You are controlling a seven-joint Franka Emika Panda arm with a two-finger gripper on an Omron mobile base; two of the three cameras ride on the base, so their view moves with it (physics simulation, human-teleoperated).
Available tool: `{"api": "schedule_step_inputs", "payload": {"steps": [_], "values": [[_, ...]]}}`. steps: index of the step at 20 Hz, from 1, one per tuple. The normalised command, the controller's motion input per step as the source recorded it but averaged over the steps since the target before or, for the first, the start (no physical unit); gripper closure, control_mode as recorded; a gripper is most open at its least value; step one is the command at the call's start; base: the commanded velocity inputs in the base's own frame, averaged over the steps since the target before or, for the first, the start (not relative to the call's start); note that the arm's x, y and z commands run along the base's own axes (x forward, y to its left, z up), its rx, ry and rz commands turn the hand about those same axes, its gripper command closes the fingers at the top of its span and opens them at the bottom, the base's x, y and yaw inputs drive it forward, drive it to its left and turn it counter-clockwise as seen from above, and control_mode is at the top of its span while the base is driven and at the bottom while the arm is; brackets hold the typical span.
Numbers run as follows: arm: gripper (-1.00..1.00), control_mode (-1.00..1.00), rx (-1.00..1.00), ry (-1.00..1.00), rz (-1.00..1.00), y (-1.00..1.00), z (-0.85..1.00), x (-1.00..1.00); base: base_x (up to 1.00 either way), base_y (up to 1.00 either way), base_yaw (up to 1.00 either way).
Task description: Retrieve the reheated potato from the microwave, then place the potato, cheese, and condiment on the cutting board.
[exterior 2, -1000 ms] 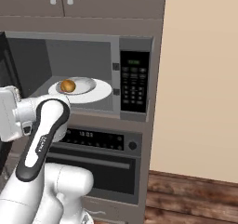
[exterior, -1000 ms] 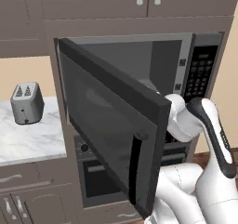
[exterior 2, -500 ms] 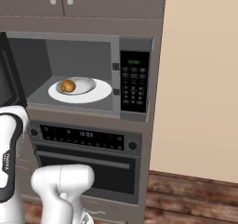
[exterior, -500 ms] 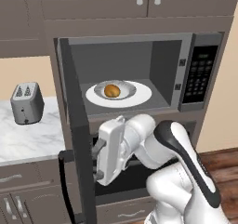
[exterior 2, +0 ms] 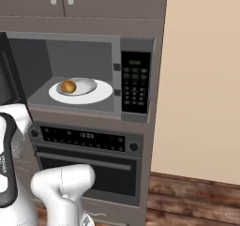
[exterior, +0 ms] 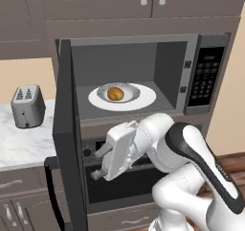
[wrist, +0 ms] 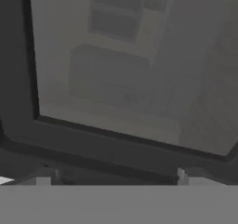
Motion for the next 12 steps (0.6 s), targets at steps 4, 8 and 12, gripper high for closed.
{"api": "schedule_step_inputs", "payload": {"steps": [4,8,12], "values": [[-1.0,-1.0,-0.21,-0.32,-0.23,-0.42,0.42,0.56,0.0,0.0,0.0],[-1.0,-1.0,-0.29,-0.45,-0.24,-0.2,0.28,0.39,0.0,0.0,0.0],[-1.0,-1.0,-0.36,-0.45,-0.28,-0.12,0.03,0.46,0.0,0.0,0.0]]}}
